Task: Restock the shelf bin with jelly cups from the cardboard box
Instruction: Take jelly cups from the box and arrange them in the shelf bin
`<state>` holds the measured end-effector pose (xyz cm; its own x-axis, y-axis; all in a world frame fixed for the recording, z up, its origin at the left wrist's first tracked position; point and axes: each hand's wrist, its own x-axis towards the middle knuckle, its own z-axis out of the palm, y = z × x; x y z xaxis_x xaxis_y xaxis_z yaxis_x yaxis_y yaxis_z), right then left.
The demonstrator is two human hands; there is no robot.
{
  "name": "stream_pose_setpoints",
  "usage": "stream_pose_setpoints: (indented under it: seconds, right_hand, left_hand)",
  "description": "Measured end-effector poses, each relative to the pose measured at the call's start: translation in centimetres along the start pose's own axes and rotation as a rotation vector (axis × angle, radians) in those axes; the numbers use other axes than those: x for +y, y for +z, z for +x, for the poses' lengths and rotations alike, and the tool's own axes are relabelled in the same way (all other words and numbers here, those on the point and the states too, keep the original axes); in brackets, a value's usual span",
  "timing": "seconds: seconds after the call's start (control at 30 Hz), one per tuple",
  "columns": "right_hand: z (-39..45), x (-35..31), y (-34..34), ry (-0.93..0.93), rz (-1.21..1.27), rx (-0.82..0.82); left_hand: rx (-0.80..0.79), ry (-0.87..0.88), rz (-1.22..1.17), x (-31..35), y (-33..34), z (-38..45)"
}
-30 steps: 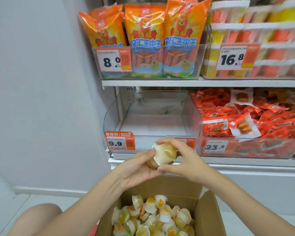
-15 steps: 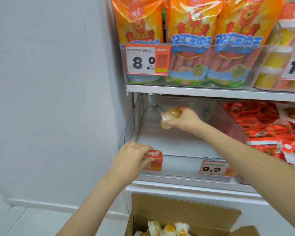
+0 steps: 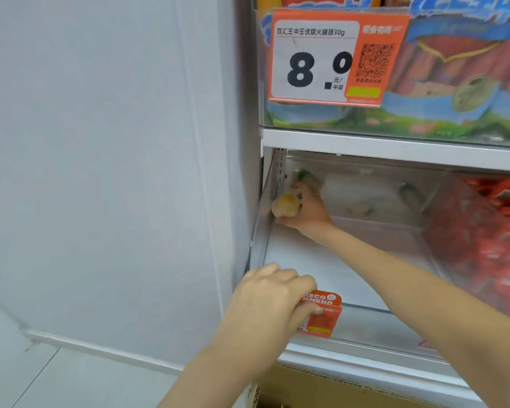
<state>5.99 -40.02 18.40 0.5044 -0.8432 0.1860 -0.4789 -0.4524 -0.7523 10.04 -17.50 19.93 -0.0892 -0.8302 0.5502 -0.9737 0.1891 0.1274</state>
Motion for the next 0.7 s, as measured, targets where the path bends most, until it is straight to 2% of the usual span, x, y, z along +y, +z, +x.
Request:
stream_pose_setpoints:
  seconds: [0.1, 0.37, 0.7]
  right_hand:
    - [0.2, 0.4, 0.4, 0.029, 0.016, 0.061]
    - [-0.2, -0.1, 0.6, 0.075, 0.006, 0.096]
    - [-0.4, -0.5, -0.3, 0.024, -0.022, 0.027]
  left_hand:
    - [-0.023, -0.013, -0.024, 0.2, -0.2, 0.1]
    - [-0.057, -0.037, -0.065, 0.5, -0.6, 0.0]
    - [-0.12, -0.048, -0.105, 0.5, -0.8, 0.0]
